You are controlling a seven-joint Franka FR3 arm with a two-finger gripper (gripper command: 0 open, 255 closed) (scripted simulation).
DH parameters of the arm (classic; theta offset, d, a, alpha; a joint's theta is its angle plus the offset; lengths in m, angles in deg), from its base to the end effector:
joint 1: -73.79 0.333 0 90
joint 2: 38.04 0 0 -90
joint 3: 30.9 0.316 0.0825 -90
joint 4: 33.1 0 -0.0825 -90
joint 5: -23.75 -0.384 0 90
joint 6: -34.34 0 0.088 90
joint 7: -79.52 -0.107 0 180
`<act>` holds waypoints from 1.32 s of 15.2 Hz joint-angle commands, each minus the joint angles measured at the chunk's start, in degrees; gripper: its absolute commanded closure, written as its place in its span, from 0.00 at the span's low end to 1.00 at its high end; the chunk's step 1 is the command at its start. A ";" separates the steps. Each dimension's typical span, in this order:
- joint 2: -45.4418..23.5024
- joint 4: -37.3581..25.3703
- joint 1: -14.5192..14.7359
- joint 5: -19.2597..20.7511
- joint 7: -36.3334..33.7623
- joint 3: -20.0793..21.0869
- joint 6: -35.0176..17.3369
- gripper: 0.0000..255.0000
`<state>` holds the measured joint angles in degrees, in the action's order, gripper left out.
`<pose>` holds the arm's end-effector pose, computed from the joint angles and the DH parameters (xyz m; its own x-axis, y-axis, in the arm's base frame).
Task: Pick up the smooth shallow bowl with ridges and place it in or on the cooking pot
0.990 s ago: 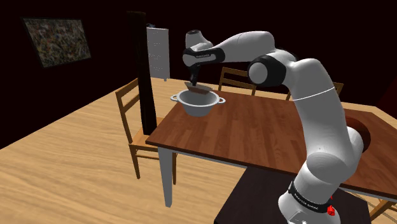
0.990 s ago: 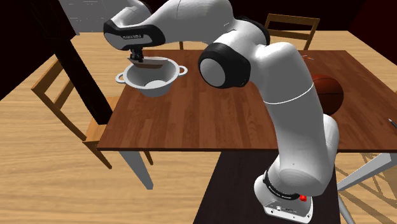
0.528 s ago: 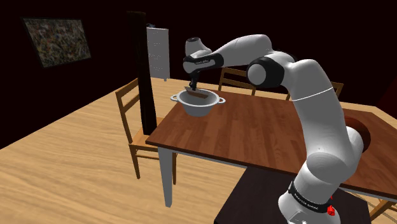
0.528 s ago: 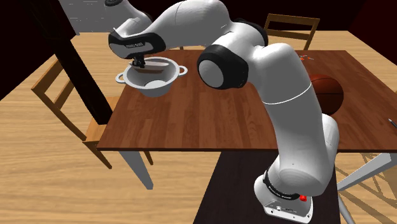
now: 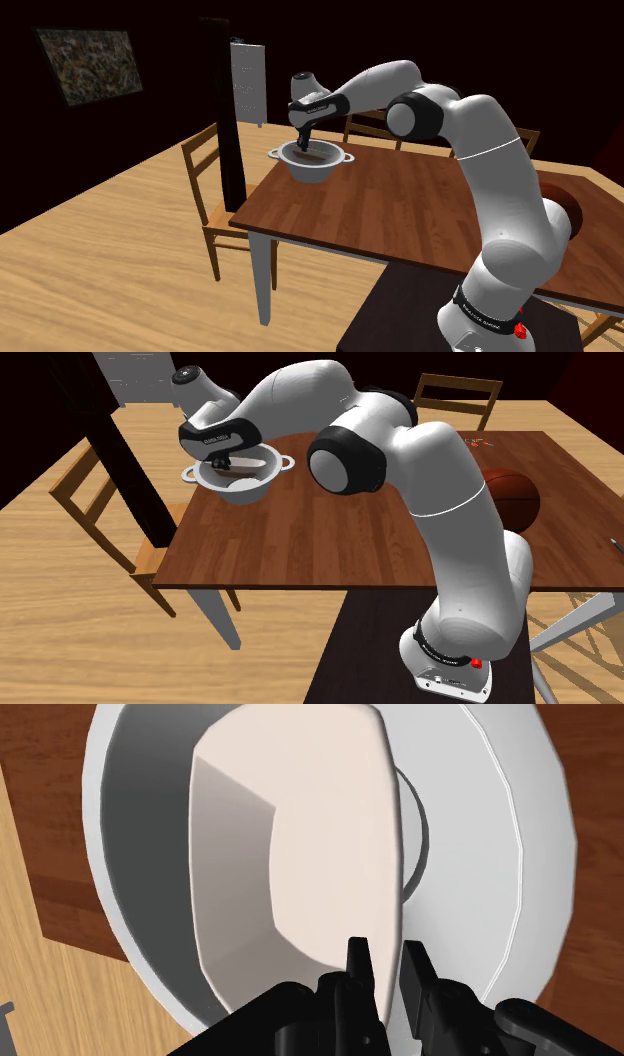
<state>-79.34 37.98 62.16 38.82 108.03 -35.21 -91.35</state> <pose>0.7400 -0.2044 0.3648 0.9275 0.3715 0.0428 0.3341 -0.8747 0.3512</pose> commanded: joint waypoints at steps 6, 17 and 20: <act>-0.43 0.58 -0.04 0.11 -0.26 -0.07 -1.09 1.00; 3.43 1.59 0.83 0.16 -0.34 0.07 1.91 0.00; 4.36 1.70 1.06 0.16 -0.35 0.12 2.77 0.00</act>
<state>-75.14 39.65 63.21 38.98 107.65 -35.09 -88.77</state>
